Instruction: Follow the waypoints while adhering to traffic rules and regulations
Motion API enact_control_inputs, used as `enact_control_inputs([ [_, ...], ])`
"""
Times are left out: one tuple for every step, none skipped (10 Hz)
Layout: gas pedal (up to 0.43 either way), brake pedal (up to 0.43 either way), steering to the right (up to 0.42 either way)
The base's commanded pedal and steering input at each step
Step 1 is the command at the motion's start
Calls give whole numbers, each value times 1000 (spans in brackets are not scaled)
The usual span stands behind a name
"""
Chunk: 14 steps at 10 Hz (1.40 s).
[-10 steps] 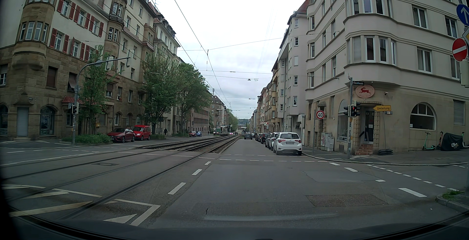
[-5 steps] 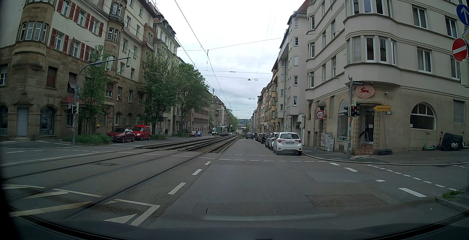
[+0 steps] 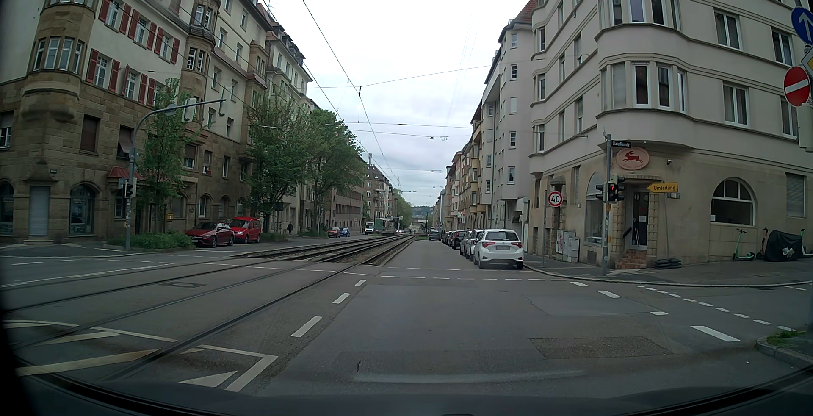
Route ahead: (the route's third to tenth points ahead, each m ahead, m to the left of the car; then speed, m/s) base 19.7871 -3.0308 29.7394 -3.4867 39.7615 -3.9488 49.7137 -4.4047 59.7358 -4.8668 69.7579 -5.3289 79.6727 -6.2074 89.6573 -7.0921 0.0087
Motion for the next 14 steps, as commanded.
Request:
enact_control_inputs([
  [0,287,-11],
  [0,287,-12],
  [0,287,-11],
  [0,287,-11],
  [0,287,-11],
  [0,287,-11],
  [0,287,-12],
  [0,287,-11],
  [0,287,-12],
  [0,287,-12],
  [0,287,-12],
  [0,287,-11],
  [0,287,-11],
  [0,287,-11],
])
